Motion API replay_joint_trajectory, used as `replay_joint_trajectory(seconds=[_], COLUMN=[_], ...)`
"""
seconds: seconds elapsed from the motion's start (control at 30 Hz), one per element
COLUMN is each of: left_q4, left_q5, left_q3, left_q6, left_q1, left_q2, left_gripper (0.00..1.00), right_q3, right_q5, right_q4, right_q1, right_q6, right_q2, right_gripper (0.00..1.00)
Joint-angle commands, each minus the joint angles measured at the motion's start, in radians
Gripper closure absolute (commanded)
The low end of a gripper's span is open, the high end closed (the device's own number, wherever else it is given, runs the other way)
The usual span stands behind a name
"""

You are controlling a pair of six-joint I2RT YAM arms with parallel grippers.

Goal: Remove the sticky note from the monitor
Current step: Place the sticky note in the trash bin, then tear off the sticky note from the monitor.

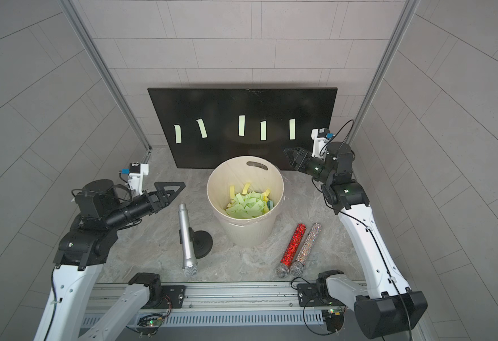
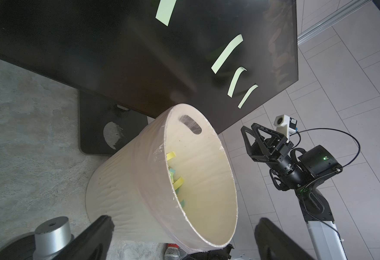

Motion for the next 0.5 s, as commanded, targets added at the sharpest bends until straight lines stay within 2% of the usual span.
replay_joint_trajectory(seconds=[0.0,0.23,0.47], left_q4=[0.011,0.011,0.009], left_q5=[-0.003,-0.005,-0.010], left_q3=[-0.010,-0.007,-0.008], left_q6=[0.013,0.013,0.018], left_q1=[-0.006,-0.005,-0.005], left_q2=[-0.012,-0.011,-0.013], left_gripper=[0.00,0.00,0.00], right_q3=[-0.004,0.000,0.028], right_q5=[-0.028,-0.005,-0.015], right_q4=[0.101,0.187,0.230], right_q1=[-0.028,-0.064,-0.065], right_q6=[0.095,0.187,0.210], right_q2=[0.020,0.076,0.139], right_gripper=[0.46,0.45,0.45])
